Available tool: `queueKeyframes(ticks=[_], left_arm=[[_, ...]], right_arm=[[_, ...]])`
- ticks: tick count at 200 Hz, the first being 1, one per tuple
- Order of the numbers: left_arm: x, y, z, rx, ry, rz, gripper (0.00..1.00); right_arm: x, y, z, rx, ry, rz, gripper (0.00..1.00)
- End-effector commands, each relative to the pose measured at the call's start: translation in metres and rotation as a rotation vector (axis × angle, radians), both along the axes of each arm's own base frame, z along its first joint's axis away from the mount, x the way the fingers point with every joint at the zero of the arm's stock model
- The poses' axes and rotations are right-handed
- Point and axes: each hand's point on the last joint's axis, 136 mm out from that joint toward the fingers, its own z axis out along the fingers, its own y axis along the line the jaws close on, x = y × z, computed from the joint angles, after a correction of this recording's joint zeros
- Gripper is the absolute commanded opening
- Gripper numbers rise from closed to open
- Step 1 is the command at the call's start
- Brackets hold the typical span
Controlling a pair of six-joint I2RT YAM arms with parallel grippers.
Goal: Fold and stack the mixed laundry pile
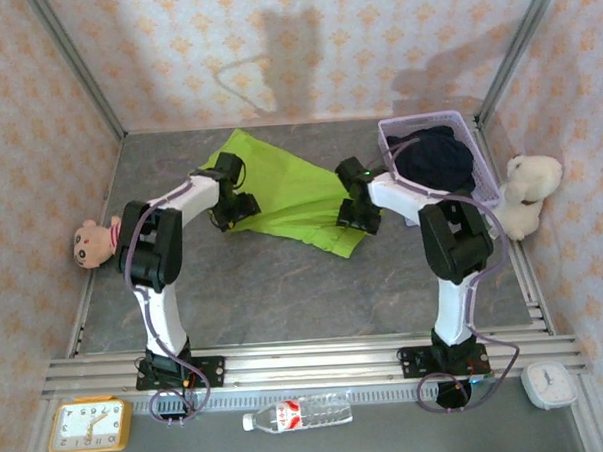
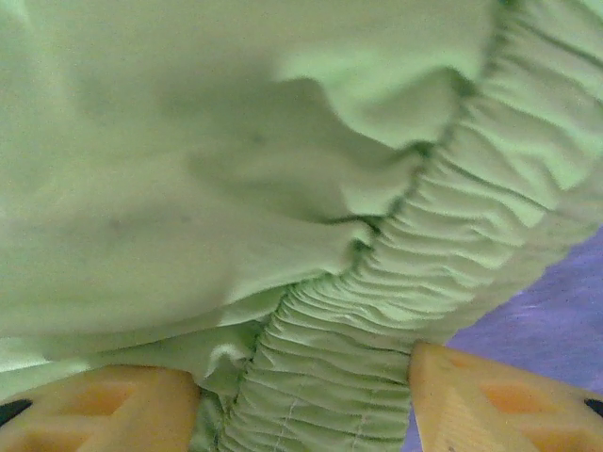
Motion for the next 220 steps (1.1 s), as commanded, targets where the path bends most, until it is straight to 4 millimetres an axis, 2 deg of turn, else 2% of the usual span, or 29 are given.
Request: queueKeyframes(ticks=[1, 17, 27, 42, 55, 71, 97, 114, 137, 159, 176, 196, 220], left_arm=[[-0.043, -0.018, 0.004, -0.062, 0.038, 0.036, 0.67], [-0.059, -0.027, 0.021, -0.098, 0.006, 0.052, 0.68], [-0.061, -0.023, 0.035, -0.09, -0.022, 0.068, 0.74], [-0.059, -0.004, 0.061, -0.006, -0.079, 0.078, 0.85], [-0.053, 0.016, 0.081, 0.096, -0.128, 0.077, 0.94], [-0.048, 0.039, 0.09, 0.161, -0.135, 0.101, 0.99], [-0.043, 0.076, 0.078, 0.134, -0.106, 0.229, 0.99], [-0.041, 0.097, 0.067, 0.132, -0.097, 0.317, 0.98], [-0.034, 0.106, 0.058, 0.117, -0.098, 0.368, 0.96], [-0.028, 0.107, 0.047, 0.114, -0.088, 0.396, 0.96], [-0.026, 0.106, 0.036, 0.105, -0.078, 0.419, 0.94], [-0.025, 0.107, 0.02, 0.103, -0.065, 0.45, 0.9], [-0.018, 0.108, 0.005, 0.116, -0.035, 0.456, 0.78]], right_arm=[[0.003, -0.033, 0.017, -0.088, -0.036, 0.021, 0.63], [0.012, -0.034, 0.034, -0.095, -0.078, 0.051, 0.67], [0.015, -0.034, 0.045, -0.093, -0.097, 0.056, 0.69], [0.013, -0.031, 0.061, -0.064, -0.122, 0.047, 0.73], [0.003, -0.031, 0.068, -0.03, -0.124, 0.007, 0.76], [-0.017, -0.032, 0.071, 0.016, -0.105, -0.052, 0.81], [-0.051, -0.03, 0.074, 0.135, -0.09, -0.173, 0.91], [-0.059, -0.018, 0.073, 0.269, -0.107, -0.257, 0.96], [-0.052, 0.006, 0.071, 0.455, -0.117, -0.359, 0.97], [-0.043, 0.015, 0.064, 0.495, -0.126, -0.449, 0.96], [-0.038, 0.012, 0.056, 0.472, -0.133, -0.519, 0.94], [-0.033, 0.005, 0.036, 0.443, -0.137, -0.601, 0.92], [-0.019, -0.004, 0.021, 0.4, -0.162, -0.642, 0.87]])
